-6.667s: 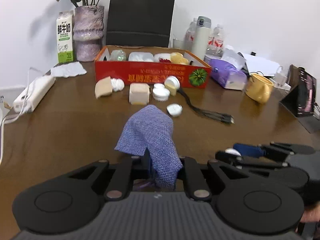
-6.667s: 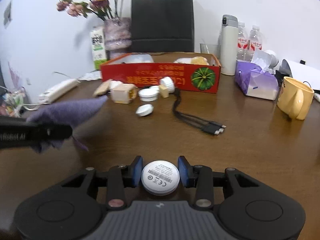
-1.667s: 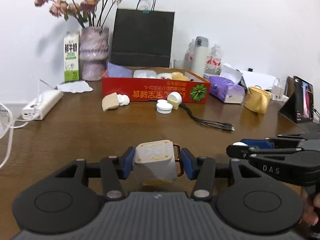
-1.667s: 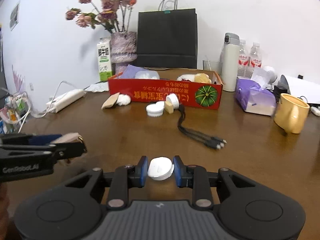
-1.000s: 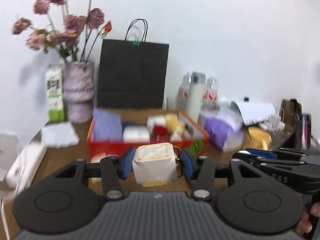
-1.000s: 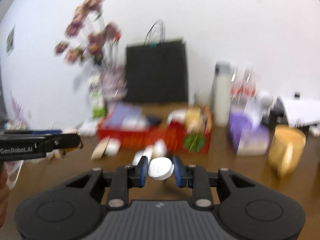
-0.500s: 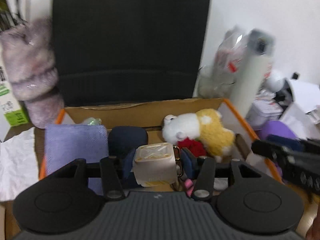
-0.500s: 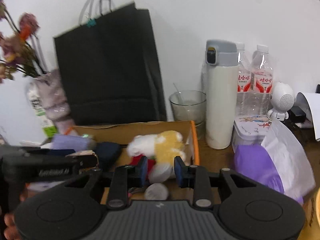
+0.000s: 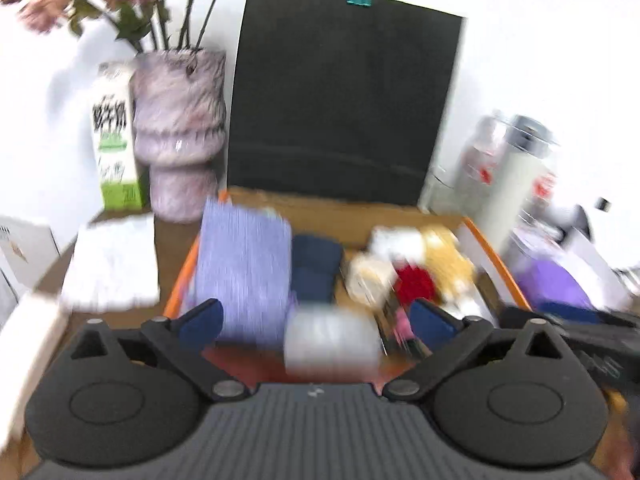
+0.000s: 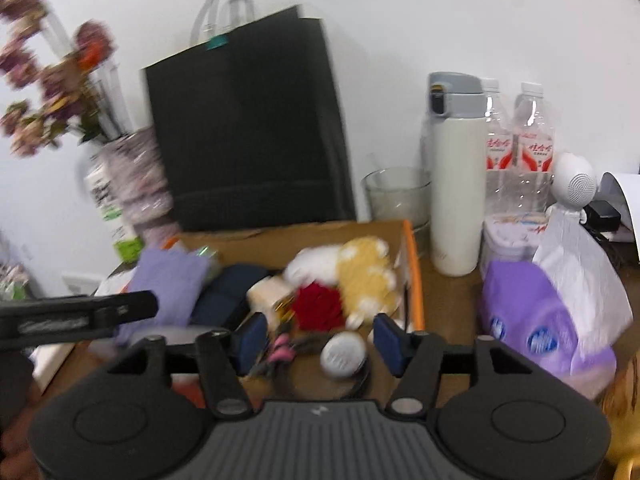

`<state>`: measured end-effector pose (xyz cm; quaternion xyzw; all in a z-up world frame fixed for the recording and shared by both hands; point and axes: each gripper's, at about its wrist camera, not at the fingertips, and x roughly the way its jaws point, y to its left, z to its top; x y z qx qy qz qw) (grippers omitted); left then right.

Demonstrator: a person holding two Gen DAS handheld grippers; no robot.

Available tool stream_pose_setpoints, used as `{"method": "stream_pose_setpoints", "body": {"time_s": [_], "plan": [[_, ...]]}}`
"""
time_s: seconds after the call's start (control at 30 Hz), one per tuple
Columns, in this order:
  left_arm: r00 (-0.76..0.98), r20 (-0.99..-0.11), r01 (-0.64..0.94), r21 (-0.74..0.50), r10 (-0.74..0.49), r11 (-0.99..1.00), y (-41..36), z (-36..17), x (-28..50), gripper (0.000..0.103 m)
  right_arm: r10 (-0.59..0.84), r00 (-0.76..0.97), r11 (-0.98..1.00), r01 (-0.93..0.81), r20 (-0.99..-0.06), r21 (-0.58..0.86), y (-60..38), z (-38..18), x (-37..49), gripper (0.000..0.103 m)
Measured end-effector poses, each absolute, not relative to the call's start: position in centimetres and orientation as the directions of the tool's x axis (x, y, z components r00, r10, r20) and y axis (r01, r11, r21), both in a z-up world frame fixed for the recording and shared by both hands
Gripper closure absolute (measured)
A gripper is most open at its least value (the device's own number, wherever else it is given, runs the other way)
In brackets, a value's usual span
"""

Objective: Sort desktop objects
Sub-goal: 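Withdraw both grippers from the box back over the table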

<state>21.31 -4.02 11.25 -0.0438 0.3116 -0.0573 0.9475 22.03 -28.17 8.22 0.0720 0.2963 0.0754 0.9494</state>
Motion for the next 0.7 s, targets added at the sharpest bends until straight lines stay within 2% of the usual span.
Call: {"method": "stream_pose_setpoints", "body": {"time_s": [0.2,0.37,0.5,0.63,0.7], "plan": [[0.794,-0.589,0.131,-0.074,-0.15,0.989,-3.6,9.8,12.3,0.0,0.178,0.788,0.982,-0.102,-0.589,0.16,-25.8,6.9,15.4,0.042],[0.779,-0.595,0.187,-0.082,-0.199,0.979,-2.7,8.5,5.8,0.0,0.165,0.781,0.985,-0.097,-0.602,0.144,-24.5,5.5,8.1,0.032],[0.753,-0.618,0.224,-0.085,-0.228,0.971,-2.0,6.1,0.9,0.0,0.171,0.771,0.983,-0.088,-0.614,0.163,-23.9,4.0,2.8,0.032],[0.781,-0.571,0.266,-0.06,-0.252,0.962,-0.9,4.3,-3.5,0.0,0.144,0.786,0.988,-0.077,-0.601,0.137,-23.2,2.5,-2.2,0.028],[0.776,-0.576,0.261,-0.078,-0.257,0.962,-0.5,3.5,-4.5,0.0,0.161,0.789,0.984,-0.086,-0.593,0.153,-23.1,1.5,-4.2,0.026]]}}
